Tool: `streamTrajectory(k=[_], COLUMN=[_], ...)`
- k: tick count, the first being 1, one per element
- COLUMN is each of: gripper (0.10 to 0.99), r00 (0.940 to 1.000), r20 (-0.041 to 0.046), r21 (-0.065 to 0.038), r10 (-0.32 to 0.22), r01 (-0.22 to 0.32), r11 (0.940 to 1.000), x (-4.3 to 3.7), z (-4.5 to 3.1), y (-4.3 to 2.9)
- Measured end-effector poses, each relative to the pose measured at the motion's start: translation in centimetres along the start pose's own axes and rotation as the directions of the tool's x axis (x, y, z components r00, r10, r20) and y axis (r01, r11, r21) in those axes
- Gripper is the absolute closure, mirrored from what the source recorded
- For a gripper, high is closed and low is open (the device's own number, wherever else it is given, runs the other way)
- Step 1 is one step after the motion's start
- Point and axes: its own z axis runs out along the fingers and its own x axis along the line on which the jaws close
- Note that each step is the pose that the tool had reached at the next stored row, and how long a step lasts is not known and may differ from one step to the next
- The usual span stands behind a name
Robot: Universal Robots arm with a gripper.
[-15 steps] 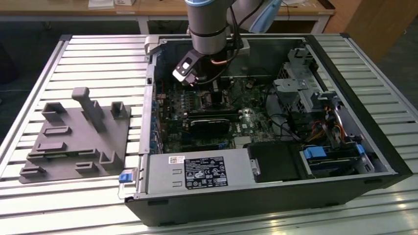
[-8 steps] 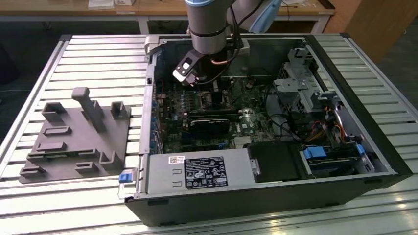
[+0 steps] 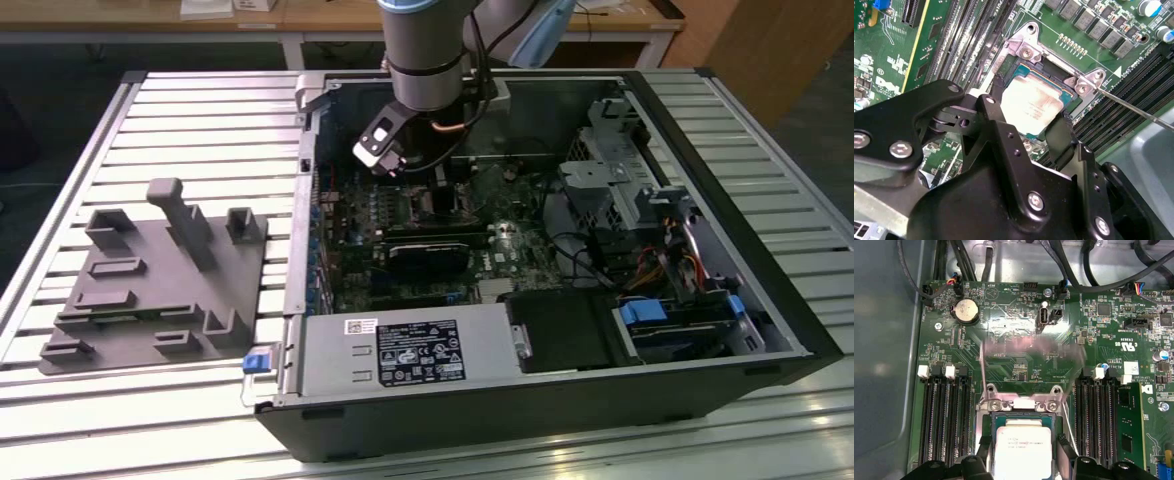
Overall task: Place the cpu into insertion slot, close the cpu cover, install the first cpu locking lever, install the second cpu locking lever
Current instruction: 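Place the cpu into insertion slot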
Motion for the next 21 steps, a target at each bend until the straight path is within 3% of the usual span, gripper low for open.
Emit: streamTrajectory(k=[8, 16, 21], gripper=[0.475, 0.475, 0.475], r00=[1.0000, 1.0000, 1.0000], r20=[0.0001, 0.0001, 0.0000], r21=[0.000, 0.000, 0.000], r10=[0.000, 0.000, 0.000], r01=[0.000, 0.000, 0.000], r11=[1.0000, 1.0000, 1.0000], x=[-0.01, -0.04, -0.04], z=[-0.34, -1.35, -1.38], y=[0.05, 0.19, 0.21])
